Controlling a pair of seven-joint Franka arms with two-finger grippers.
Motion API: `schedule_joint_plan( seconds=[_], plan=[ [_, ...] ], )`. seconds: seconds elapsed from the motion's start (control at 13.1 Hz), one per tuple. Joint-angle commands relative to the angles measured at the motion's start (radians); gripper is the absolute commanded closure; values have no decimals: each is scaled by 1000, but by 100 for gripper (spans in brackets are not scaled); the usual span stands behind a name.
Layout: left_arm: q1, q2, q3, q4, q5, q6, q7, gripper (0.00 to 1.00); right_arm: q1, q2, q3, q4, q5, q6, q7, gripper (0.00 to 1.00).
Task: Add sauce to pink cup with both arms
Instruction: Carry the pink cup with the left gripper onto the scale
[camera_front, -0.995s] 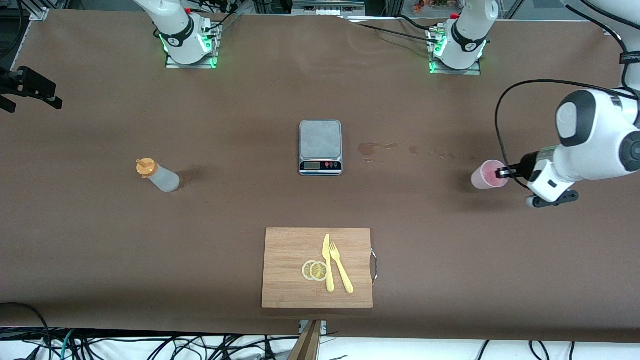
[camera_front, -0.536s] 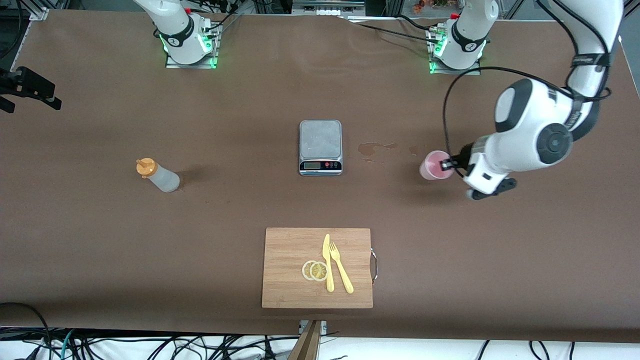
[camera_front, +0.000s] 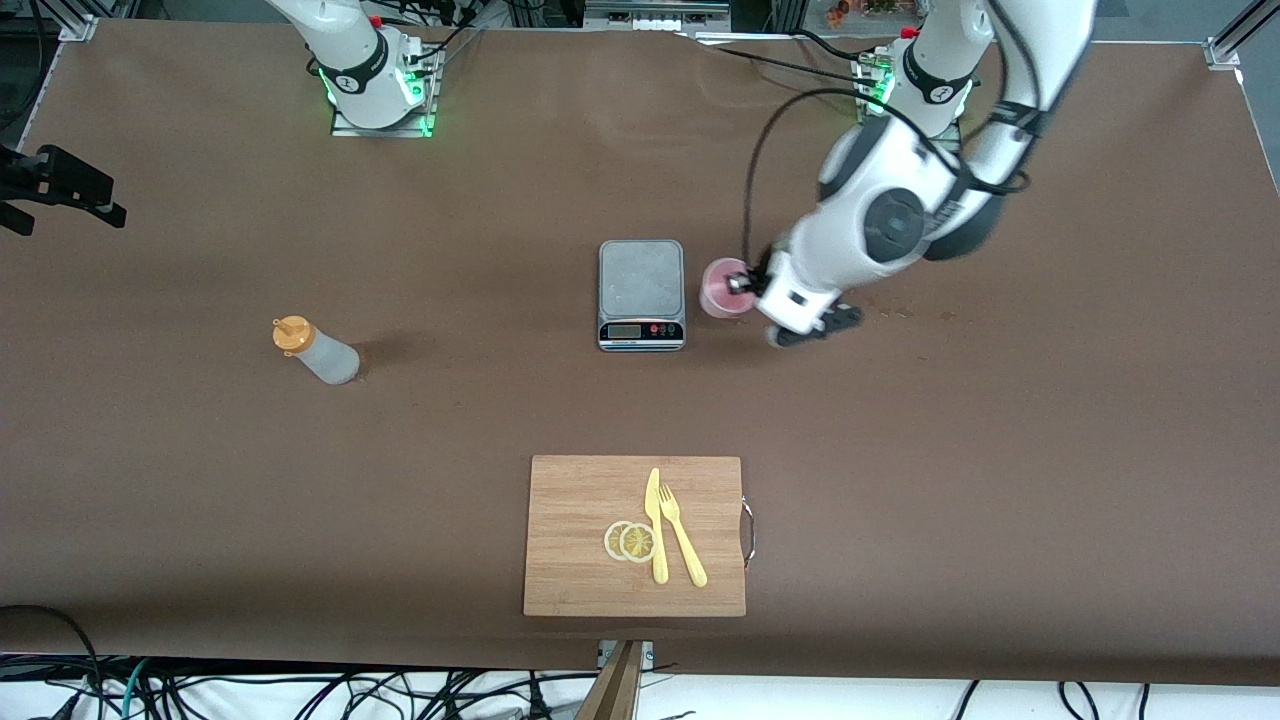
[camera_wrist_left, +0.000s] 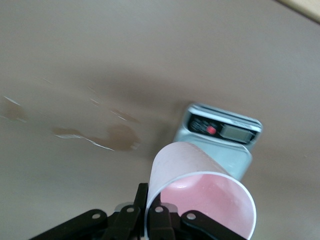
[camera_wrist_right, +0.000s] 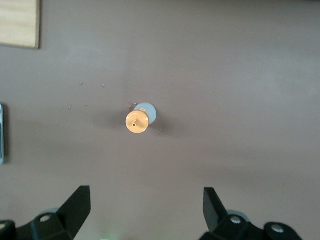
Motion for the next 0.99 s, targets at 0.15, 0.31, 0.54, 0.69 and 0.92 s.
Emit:
schedule_joint_plan(
  seconds=[0.15,0.31,0.54,0.69,0.92],
  plan=[
    [-169,93,13,-49,30,188,-111,100,-7,3,-37,1,23,-21,-382,0],
    [-198,111,16,-74,57,202,-111,100,-33,18,-52,-9,115,-44,-519,0],
    [-200,136,14,-79,105,230,-151,100,-49,73,-95,-20,190,-36,-758,0],
    [-194,125,13,-74,105,230,-162,100,-96,105,-100,-63,279,-15,-909,0],
    [-192,130,16,-73,105,248,-163,100,-159,153,-100,-169,384,34,-1148,0]
  ],
)
